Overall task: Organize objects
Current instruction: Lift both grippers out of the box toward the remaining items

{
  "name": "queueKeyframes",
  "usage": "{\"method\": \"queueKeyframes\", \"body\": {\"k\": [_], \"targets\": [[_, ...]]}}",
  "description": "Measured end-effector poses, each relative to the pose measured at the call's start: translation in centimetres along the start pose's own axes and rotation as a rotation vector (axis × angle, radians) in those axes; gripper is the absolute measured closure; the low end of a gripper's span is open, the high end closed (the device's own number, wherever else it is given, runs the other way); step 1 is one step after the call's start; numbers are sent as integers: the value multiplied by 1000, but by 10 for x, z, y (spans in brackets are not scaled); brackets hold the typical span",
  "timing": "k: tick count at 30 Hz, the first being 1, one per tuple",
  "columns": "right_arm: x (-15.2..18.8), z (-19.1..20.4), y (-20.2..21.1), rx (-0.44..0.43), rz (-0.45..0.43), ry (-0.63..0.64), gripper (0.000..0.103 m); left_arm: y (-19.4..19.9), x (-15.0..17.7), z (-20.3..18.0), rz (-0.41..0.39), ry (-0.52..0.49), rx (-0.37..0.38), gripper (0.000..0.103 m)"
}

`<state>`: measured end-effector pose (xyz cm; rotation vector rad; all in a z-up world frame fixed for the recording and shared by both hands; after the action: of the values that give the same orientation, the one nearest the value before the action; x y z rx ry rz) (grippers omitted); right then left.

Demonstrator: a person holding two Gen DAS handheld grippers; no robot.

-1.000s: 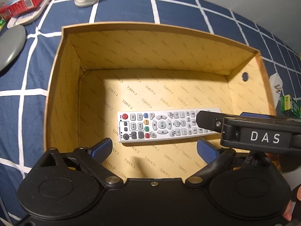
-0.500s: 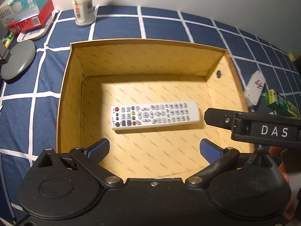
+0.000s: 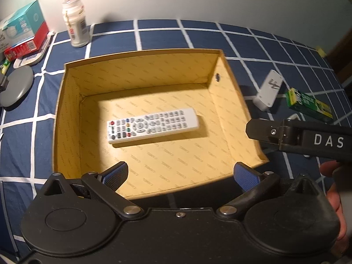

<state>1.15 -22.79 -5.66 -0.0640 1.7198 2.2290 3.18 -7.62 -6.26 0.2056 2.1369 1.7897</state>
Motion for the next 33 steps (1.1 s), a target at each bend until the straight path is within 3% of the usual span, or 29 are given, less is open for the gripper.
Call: {"method": "queueKeyframes", "body": {"k": [16,33], "targets": [[18,-100,32,21,-26,-110,0,-11,-3,-98,-12,-96,1,0],[-7,-288,56,38,40,-79,0,-71,-24,-264,18,-19,-25,0]]}}
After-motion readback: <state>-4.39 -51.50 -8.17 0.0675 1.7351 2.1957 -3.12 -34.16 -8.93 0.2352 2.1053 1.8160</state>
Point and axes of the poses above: each gripper's, at about its wrist camera, not at the fingertips, and y roughly against the way its jaws point, z to its left, x to its underside, the point moved 5 cm from there along -y, roughly the way its jaws point, and after that the axes turned 13 degrees about z, right-handed, at the moved point
